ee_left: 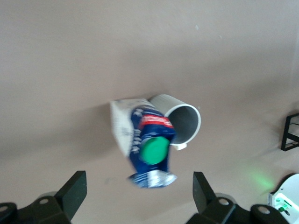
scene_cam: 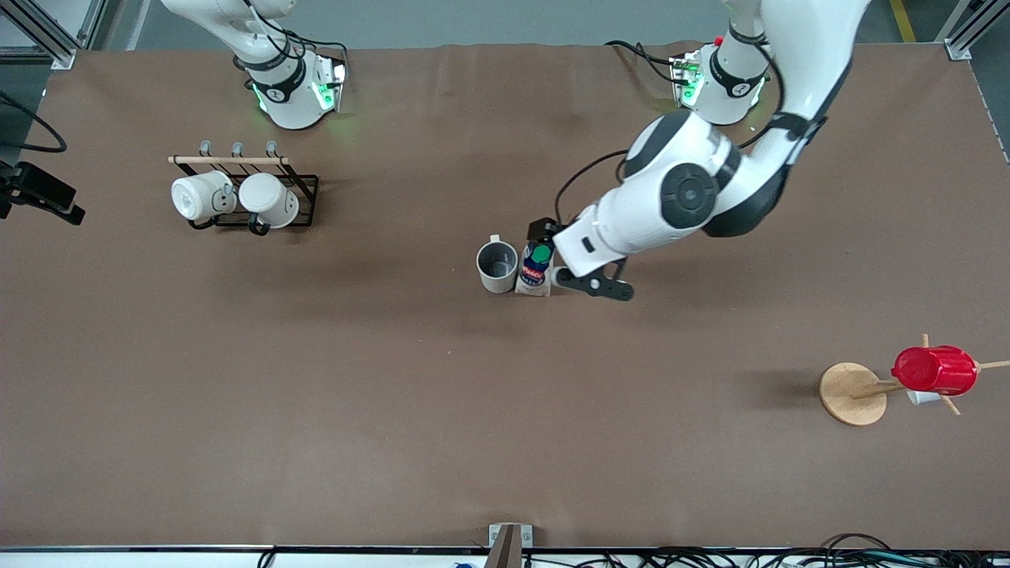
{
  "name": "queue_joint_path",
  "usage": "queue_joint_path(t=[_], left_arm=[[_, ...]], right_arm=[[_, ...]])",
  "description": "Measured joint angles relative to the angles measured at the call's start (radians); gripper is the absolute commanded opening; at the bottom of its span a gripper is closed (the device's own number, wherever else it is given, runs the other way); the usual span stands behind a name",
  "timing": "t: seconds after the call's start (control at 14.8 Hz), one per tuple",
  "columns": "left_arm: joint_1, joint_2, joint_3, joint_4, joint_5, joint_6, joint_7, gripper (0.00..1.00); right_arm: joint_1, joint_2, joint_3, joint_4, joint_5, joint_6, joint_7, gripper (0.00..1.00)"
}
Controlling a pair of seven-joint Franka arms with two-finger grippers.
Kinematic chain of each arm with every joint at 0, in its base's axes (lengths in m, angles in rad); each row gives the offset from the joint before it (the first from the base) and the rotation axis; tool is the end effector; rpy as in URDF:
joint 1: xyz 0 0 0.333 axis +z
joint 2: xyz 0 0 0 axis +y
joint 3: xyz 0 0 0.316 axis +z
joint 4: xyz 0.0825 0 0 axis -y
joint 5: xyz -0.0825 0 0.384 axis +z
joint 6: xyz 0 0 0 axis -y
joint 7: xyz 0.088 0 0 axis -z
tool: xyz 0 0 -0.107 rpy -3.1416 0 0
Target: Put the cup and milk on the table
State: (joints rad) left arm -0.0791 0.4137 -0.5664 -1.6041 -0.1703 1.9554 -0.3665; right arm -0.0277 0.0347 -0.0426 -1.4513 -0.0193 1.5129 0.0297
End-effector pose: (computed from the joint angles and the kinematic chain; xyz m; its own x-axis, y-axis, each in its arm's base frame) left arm 0.5489 -0.3698 0.4255 0.9684 -0.1982 -0.1516 -0.1386 -0.9325 0.3336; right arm 0.5584 -0.0410 0.6561 0.9945 -0.1008 0.0275 -0.1014 -0.9946 0.0199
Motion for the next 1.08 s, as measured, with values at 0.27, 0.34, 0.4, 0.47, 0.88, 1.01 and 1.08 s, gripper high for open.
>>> queue_joint_path(t=[0.27, 0.34, 0.4, 0.47, 0.88, 1.01, 1.08], left_arm=[[-0.002, -0.167, 0.178, 0.016, 0.0, -0.137, 0.109, 1.0], [-0.003, -0.207, 0.233, 0.016, 0.0, -0.159, 0.116, 1.0], [-0.004, -0.243, 0.287, 0.017, 0.0, -0.176, 0.131, 1.0], [-0.004, -0.275, 0.337, 0.016, 0.0, -0.192, 0.15, 1.0], [-0.012, -0.397, 0.522, 0.015, 0.07, -0.31, 0.324, 1.0], [-0.012, -0.43, 0.53, 0.015, 0.105, -0.364, 0.335, 1.0], [-0.012, -0.446, 0.53, 0.013, 0.111, -0.392, 0.335, 1.0]], right_arm=[[-0.001, 0.0, 0.0, 0.0, 0.0, 0.0, 0.0, 1.0], [-0.002, 0.0, 0.0, 0.0, 0.0, 0.0, 0.0, 1.0], [-0.002, 0.0, 0.001, 0.0, 0.0, 0.0, 0.0, 1.0], [-0.002, 0.0, 0.001, 0.0, 0.0, 0.0, 0.0, 1.0], [-0.003, 0.0, 0.001, 0.0, 0.0, 0.0, 0.0, 1.0], [-0.003, 0.0, 0.001, 0.0, 0.0, 0.0, 0.0, 1.0], [-0.003, 0.0, 0.001, 0.0, 0.0, 0.0, 0.0, 1.0]])
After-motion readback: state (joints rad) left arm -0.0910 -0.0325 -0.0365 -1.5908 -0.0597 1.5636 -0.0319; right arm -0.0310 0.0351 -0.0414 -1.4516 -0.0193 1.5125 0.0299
